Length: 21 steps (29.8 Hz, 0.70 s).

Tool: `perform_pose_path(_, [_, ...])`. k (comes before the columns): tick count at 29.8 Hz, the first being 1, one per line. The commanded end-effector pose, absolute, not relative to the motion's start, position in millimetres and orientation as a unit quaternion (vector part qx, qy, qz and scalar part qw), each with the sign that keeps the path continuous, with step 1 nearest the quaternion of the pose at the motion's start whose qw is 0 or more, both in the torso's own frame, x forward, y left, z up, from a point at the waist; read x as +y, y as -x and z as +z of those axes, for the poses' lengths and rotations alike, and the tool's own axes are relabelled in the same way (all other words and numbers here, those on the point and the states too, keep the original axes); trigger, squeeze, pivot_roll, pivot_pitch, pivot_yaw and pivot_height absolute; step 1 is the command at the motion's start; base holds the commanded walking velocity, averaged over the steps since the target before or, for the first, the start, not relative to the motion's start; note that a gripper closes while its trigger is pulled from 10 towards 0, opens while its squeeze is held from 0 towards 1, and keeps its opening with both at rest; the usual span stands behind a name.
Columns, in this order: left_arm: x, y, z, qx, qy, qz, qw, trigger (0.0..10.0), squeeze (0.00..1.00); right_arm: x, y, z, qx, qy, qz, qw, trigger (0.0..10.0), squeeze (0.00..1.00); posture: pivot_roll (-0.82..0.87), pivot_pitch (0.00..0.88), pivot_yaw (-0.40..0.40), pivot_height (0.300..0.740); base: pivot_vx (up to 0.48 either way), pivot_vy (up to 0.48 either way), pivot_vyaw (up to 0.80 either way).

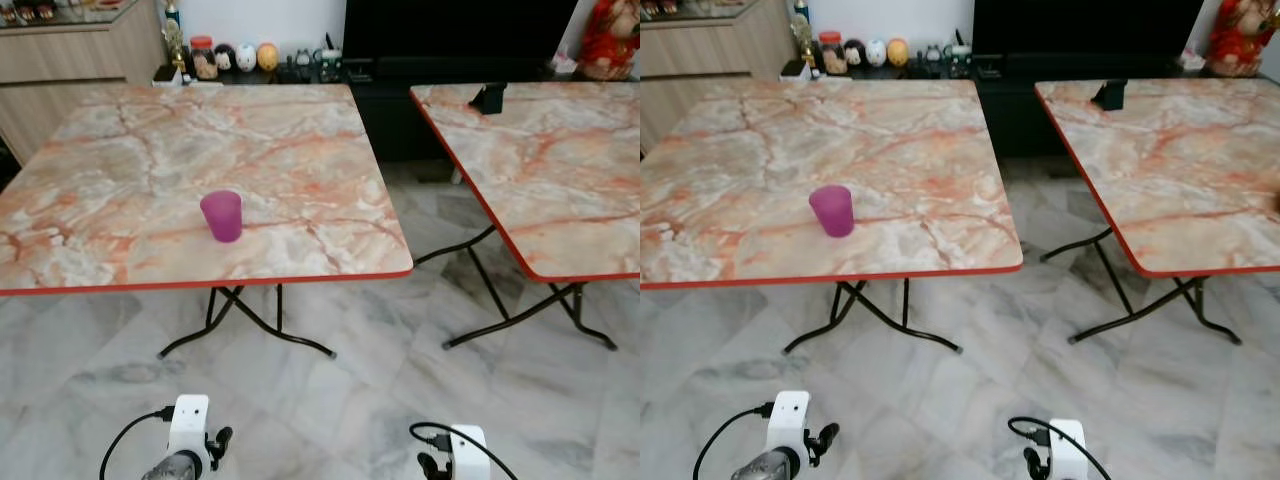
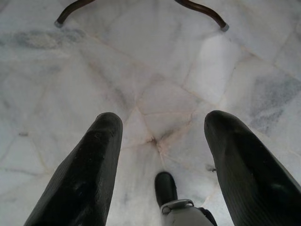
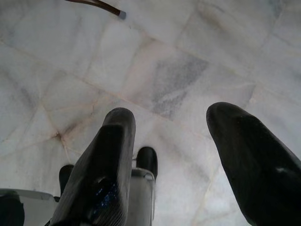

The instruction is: Setting the table

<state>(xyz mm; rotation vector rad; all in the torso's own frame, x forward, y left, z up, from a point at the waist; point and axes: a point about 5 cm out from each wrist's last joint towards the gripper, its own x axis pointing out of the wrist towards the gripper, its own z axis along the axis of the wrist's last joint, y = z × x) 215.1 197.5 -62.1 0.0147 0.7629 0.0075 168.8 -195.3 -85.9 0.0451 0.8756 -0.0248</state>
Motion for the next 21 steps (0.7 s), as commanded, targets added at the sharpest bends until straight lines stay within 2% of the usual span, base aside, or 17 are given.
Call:
perform_pose_path(1, [197.8,-213.6,-62.8,0.374,-0.006,0.006,0.928,10.0,0.00,-197.0,-169.9,-85.1,0.420,-0.024,-0.018,0.907,10.0,0.00,0.00,0.000,-0.006,0.740,0.000,0.000,0.00])
perform_pose_path(13, [198.8,-211.4,-64.4,0.382,-0.008,0.007,0.924,10.0,0.00,-197.4,-169.9,-85.1,0.419,-0.017,-0.030,0.907,10.0,0.00,0.00,0.000,0.002,0.740,0.000,0.000,0.00])
perform_pose_path(18, [197.9,-209.9,-65.6,0.386,-0.008,0.006,0.922,10.0,0.00,-197.7,-169.1,-85.6,0.421,-0.017,-0.038,0.906,10.0,0.00,0.00,0.000,0.001,0.740,0.000,0.348,-0.72])
perform_pose_path(21, [197.8,-209.1,-66.1,0.388,-0.010,0.006,0.922,10.0,0.00,-197.2,-170.0,-84.9,0.415,-0.020,-0.036,0.909,10.0,0.00,0.00,0.000,0.001,0.740,0.000,0.480,0.00])
